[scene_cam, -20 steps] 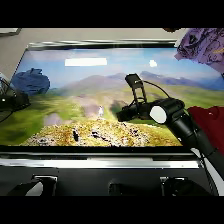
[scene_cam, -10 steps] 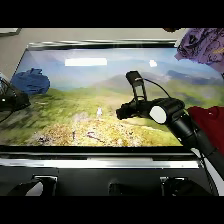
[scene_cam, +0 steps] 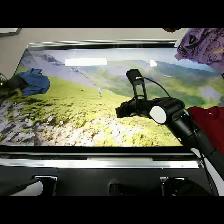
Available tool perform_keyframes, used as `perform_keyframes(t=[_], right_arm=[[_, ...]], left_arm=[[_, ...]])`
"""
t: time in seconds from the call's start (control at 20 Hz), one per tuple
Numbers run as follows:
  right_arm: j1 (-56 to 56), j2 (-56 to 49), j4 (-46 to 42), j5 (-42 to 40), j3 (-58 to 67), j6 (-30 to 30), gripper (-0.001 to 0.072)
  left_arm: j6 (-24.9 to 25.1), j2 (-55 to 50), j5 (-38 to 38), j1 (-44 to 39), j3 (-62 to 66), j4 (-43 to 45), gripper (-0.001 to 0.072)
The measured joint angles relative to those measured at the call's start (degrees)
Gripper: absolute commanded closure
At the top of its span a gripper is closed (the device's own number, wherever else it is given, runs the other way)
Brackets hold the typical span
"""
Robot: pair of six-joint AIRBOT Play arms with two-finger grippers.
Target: Fold the clothes and pants, and hang the long-sleeved shirts on hangers.
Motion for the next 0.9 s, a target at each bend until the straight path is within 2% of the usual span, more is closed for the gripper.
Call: perform_keyframes(t=[0.1,0.35,0.6,0.65,0.7,0.75,0.8,0.85,0.9], right_arm=[[0.0,0.0,0.0,0.0,0.0,0.0,0.0559],[0.0,0.0,0.0,0.0,0.0,0.0,0.0558],[0.0,0.0,0.0,0.5,0.0,0.0,0.0557],[0.0,0.0,0.0,0.8,0.0,0.0,0.0557],[0.0,0.0,0.0,1.0,0.0,0.1,0.0557],[0.0,0.0,0.0,1.2,0.0,0.1,0.0557],[0.0,0.0,0.0,1.4,0.0,0.3,0.0557],[0.0,0.0,0.0,1.4,0.0,0.3,0.0557],[0.0,0.0,0.0,1.6,0.0,0.5,0.0557]], left_arm=[[-0.1,-10.1,3.8,0.9,7.7,1.0,-0.0013],[-0.3,-33.9,13.1,1.9,23.4,3.8,-0.0013],[-2.0,-46.7,20.7,2.2,29.4,4.6,-0.0013],[-2.2,-48.2,21.9,2.3,29.9,4.7,0.0077],[-2.3,-49.2,23.0,2.3,30.2,4.7,0.02],[-2.5,-50.2,24.0,2.3,30.4,4.9,0.038],[-2.5,-50.8,24.6,2.3,30.7,4.9,0.059],[-2.6,-51.2,24.9,2.3,30.9,4.9,0.0691],[-2.5,-51.4,24.7,2.3,31.3,4.9,0.0692]])
